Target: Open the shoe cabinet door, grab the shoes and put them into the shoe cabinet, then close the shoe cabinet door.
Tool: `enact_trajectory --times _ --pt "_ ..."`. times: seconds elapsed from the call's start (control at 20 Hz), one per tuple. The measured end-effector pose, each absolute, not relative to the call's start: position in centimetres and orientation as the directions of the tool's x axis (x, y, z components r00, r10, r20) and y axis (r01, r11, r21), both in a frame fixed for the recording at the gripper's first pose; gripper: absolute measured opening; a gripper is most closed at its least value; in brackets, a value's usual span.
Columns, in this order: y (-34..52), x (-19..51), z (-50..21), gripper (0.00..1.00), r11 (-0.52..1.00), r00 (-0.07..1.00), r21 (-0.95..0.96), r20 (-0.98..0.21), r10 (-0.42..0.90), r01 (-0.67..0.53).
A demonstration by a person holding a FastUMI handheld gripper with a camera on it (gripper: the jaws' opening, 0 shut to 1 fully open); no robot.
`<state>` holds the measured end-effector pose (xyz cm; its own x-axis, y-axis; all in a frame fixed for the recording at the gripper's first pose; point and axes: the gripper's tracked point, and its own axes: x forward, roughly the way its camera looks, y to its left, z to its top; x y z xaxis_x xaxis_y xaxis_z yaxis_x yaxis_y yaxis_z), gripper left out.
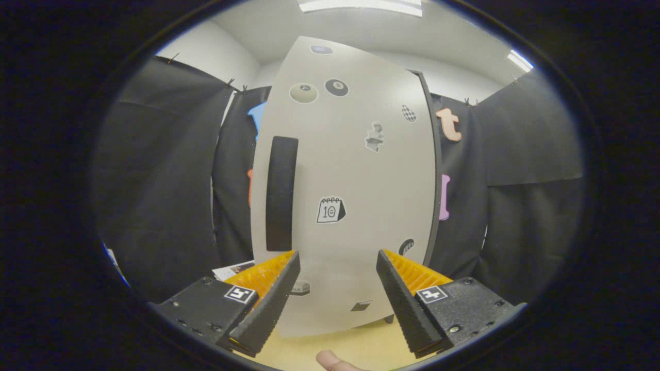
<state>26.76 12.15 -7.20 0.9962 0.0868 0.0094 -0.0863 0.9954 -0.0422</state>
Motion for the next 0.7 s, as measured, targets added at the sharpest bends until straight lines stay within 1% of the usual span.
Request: enact_trajectory --times 0.2,0.4,0.6,0.7 --pt "11.6 24.7 -8.4 0.98 0.994 0.995 -0.036 -0.012 0.101 -0.101" --pt "10.6 22.9 -8.7 0.98 0.994 0.995 -0.059 -0.008 0.095 -0.095" --pt "10.0 21.4 -8.9 0.98 0.995 0.996 -0.037 0.0 0.092 -0.092" --pt "9.8 20.6 -9.7 0.98 0.994 0.994 -0.014 -0.02 0.104 -0.105"
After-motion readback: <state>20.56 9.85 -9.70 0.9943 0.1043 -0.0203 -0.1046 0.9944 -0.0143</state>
